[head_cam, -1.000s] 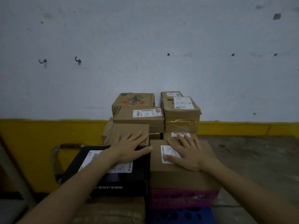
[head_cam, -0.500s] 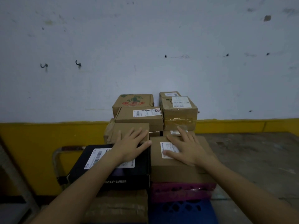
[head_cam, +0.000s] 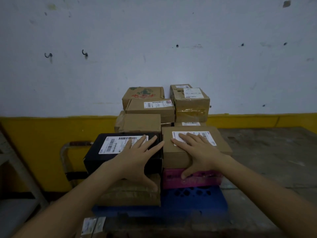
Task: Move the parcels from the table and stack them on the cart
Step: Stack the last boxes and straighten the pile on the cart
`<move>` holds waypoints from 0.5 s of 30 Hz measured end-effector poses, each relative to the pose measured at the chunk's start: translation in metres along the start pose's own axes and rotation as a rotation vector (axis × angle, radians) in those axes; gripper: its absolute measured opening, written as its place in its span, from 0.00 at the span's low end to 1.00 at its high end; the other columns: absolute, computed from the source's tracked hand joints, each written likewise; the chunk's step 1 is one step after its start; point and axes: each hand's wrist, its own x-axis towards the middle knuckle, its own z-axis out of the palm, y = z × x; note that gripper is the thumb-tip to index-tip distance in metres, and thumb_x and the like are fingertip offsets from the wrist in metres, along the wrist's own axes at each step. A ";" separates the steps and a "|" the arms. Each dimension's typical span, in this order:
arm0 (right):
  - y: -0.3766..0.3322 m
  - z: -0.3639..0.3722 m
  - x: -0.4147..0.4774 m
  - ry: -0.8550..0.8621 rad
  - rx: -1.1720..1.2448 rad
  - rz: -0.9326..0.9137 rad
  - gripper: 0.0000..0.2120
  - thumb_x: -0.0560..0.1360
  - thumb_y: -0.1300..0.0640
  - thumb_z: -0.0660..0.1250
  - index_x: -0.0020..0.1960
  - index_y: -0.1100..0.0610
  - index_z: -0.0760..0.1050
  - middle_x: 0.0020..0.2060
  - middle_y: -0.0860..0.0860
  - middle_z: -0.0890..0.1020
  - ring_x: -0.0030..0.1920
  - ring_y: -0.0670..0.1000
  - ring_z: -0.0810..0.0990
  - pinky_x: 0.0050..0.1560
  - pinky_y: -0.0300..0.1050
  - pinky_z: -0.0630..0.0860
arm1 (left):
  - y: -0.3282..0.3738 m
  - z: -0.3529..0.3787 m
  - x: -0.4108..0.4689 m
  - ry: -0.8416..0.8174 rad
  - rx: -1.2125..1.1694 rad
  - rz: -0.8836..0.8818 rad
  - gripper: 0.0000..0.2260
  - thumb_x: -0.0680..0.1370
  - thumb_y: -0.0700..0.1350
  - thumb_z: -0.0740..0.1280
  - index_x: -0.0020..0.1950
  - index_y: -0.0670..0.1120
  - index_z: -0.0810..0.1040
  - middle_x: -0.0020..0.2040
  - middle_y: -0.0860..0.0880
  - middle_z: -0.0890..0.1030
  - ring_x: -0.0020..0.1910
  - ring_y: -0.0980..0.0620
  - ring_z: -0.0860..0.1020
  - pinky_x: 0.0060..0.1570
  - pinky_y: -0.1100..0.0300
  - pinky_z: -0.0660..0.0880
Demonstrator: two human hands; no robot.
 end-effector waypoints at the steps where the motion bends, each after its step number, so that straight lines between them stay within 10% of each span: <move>1: -0.001 0.001 0.000 0.008 -0.017 0.001 0.56 0.62 0.28 0.66 0.75 0.42 0.34 0.77 0.50 0.42 0.76 0.55 0.41 0.73 0.57 0.40 | 0.001 0.000 0.000 0.006 0.017 0.003 0.54 0.61 0.73 0.66 0.63 0.68 0.22 0.73 0.59 0.30 0.72 0.51 0.30 0.69 0.41 0.35; 15: -0.007 0.003 0.003 0.047 -0.032 0.033 0.52 0.66 0.34 0.68 0.75 0.43 0.36 0.77 0.51 0.44 0.76 0.56 0.44 0.73 0.59 0.44 | 0.004 -0.006 0.003 0.011 0.070 -0.019 0.56 0.64 0.63 0.74 0.74 0.60 0.33 0.77 0.53 0.37 0.76 0.45 0.38 0.72 0.39 0.43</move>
